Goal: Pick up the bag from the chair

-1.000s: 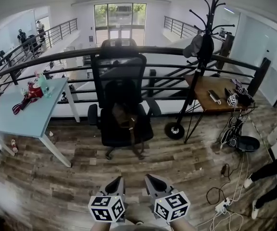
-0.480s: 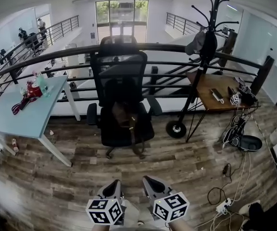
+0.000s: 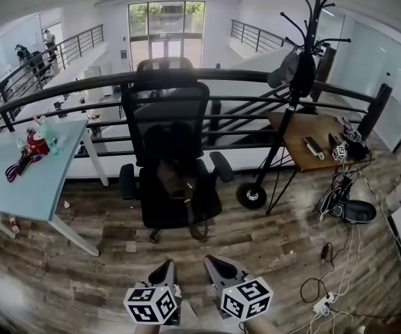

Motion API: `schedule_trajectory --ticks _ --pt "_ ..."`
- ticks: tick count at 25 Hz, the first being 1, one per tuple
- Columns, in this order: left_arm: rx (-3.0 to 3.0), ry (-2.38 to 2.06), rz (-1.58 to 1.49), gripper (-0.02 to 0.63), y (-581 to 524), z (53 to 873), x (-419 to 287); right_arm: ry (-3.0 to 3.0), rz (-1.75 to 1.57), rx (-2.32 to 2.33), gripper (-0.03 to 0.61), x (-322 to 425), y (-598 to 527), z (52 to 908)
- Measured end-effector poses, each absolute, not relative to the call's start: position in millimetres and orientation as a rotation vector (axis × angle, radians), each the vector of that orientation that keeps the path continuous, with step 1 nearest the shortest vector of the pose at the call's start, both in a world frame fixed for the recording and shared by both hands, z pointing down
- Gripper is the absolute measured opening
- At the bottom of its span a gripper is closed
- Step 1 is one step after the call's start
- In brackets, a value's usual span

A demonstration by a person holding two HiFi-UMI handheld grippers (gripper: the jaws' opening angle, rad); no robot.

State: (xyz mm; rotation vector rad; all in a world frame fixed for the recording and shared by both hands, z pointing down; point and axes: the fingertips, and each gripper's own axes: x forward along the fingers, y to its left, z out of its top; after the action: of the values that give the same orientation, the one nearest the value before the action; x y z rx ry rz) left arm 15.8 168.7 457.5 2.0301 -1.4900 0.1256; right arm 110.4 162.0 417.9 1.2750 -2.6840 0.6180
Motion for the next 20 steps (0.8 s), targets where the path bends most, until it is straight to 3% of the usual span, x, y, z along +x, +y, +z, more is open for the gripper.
schedule_trajectory --ticks 20 --pt "2.052 -1.442 0.107 0.003 -13 460 -73 -2.669 0.562 1.319 0.002 26 -21 412"
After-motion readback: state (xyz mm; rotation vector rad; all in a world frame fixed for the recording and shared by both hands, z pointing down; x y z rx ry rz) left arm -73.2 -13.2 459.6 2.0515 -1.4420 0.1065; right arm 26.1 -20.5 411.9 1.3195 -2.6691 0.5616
